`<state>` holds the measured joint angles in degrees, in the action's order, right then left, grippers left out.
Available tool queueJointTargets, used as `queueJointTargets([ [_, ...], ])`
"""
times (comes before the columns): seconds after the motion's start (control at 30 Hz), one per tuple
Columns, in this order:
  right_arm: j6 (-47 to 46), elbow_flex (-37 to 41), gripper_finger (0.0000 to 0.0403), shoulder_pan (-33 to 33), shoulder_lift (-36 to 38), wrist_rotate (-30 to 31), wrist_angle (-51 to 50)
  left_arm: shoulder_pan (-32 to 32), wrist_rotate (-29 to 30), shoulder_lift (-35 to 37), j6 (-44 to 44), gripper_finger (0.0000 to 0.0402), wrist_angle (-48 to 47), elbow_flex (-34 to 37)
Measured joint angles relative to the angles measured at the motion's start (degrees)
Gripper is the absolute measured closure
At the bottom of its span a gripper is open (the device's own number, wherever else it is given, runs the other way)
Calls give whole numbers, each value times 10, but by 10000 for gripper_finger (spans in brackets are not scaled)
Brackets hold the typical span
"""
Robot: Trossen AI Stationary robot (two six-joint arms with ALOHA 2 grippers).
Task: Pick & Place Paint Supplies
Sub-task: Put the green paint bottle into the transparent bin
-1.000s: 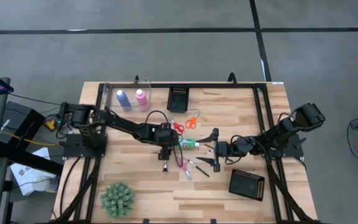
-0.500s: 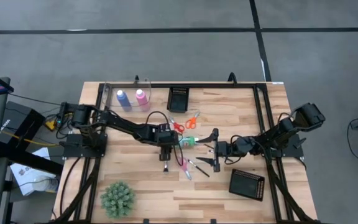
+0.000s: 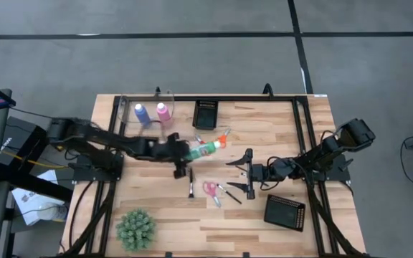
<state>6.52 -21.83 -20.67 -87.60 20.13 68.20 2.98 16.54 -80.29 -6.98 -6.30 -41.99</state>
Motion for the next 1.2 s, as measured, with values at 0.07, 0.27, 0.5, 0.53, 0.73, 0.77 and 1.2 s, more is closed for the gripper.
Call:
queueJointTargets([
  [0.07,2,0,86,0,-2,-1,8,2,-5,58,-7,220,40,40],
  [0.27,11,-2,86,13,-10,-8,40,8,1,206,-10,221,143,149],
  [0.5,3,-5,86,89,-71,-91,201,15,3,318,10,222,261,248],
  [0.53,-5,-12,86,107,-85,-105,217,14,3,326,16,222,276,255],
  [0.73,-62,-107,86,211,-157,-226,214,13,6,329,22,222,311,284],
  [0.77,-70,-122,86,224,-166,-246,211,14,6,328,21,222,309,287],
  [1.2,-156,-298,86,302,-264,-384,185,14,6,278,26,222,348,286],
])
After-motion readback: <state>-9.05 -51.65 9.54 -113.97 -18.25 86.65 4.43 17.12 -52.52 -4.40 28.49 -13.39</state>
